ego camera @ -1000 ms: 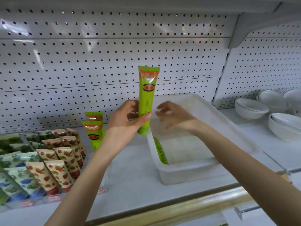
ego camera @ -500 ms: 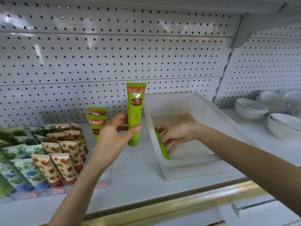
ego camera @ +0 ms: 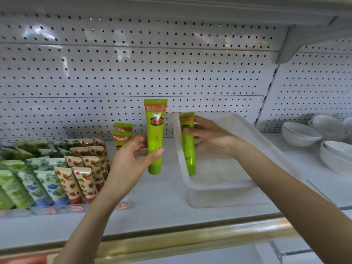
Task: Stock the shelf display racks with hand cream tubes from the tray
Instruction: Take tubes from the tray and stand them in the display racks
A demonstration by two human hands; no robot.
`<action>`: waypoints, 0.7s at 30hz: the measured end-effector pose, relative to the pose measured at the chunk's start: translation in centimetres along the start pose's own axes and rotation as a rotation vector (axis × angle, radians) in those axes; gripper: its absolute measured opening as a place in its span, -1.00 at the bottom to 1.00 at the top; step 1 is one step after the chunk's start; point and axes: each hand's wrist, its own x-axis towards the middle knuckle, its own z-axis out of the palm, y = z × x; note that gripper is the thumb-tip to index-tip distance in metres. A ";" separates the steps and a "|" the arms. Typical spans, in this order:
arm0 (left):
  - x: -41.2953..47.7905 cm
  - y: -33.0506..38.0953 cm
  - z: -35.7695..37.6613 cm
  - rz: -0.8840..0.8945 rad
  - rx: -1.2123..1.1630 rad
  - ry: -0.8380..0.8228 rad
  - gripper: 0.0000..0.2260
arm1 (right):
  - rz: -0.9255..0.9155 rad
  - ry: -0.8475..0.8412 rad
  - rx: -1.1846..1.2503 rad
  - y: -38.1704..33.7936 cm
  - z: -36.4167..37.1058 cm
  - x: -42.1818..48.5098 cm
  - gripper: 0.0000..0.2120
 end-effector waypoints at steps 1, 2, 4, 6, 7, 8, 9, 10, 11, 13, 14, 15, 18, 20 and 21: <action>-0.3 0.1 -0.2 -0.003 -0.003 0.015 -0.81 | -0.041 0.015 0.017 -0.3 -0.2 -0.1 -0.67; -0.7 0.3 -0.3 -0.005 -0.005 0.031 -0.77 | -0.075 0.027 0.041 -0.6 -0.4 -0.2 -0.68; -1.8 0.8 -0.8 -0.012 -0.008 0.069 -0.68 | -0.126 0.047 0.092 -1.1 -0.7 -0.4 -0.74; -2.9 1.5 -1.5 -0.015 -0.014 0.108 -0.71 | -0.179 0.059 0.116 -1.6 -1.0 -0.4 -0.82; -3.5 1.8 -1.8 -0.011 -0.017 0.126 -0.72 | -0.209 0.070 0.116 -1.9 -1.2 -0.5 -0.84; -4.1 2.0 -2.2 -0.009 -0.021 0.147 -0.73 | -0.240 0.081 0.117 -2.3 -1.3 -0.5 -0.86; -4.7 2.2 -2.7 -0.008 -0.023 0.168 -0.71 | -0.271 0.088 0.120 -2.8 -1.3 -0.7 -0.86; -5.2 2.4 -3.3 -0.012 -0.021 0.191 -0.69 | -0.303 0.093 0.127 -3.4 -1.3 -0.8 -0.86; -5.7 2.5 -3.8 -0.018 -0.018 0.215 -0.69 | -0.334 0.095 0.137 -3.9 -1.2 -1.0 -0.86; -6.6 2.7 -5.0 -0.022 -0.014 0.257 -0.73 | -0.392 0.103 0.151 -5.1 -0.8 -1.3 -0.85; -6.9 2.9 -5.6 -0.022 -0.012 0.274 -0.74 | -0.419 0.108 0.153 -5.7 -0.4 -1.5 -0.85; -7.3 2.9 -6.1 -0.024 -0.013 0.289 -0.73 | -0.444 0.111 0.152 -6.2 0.1 -1.7 -0.84; -7.9 3.1 -7.5 -0.034 -0.018 0.315 -0.73 | -0.510 0.112 0.143 -7.5 2.1 -2.6 -0.80; -8.1 3.0 -8.2 -0.031 -0.020 0.322 -0.75 | -0.536 0.117 0.129 -8.0 3.6 -3.2 -0.79; -8.2 3.0 -8.5 -0.031 -0.020 0.323 -0.74 | -0.542 0.127 0.114 -8.2 4.6 -3.4 -0.78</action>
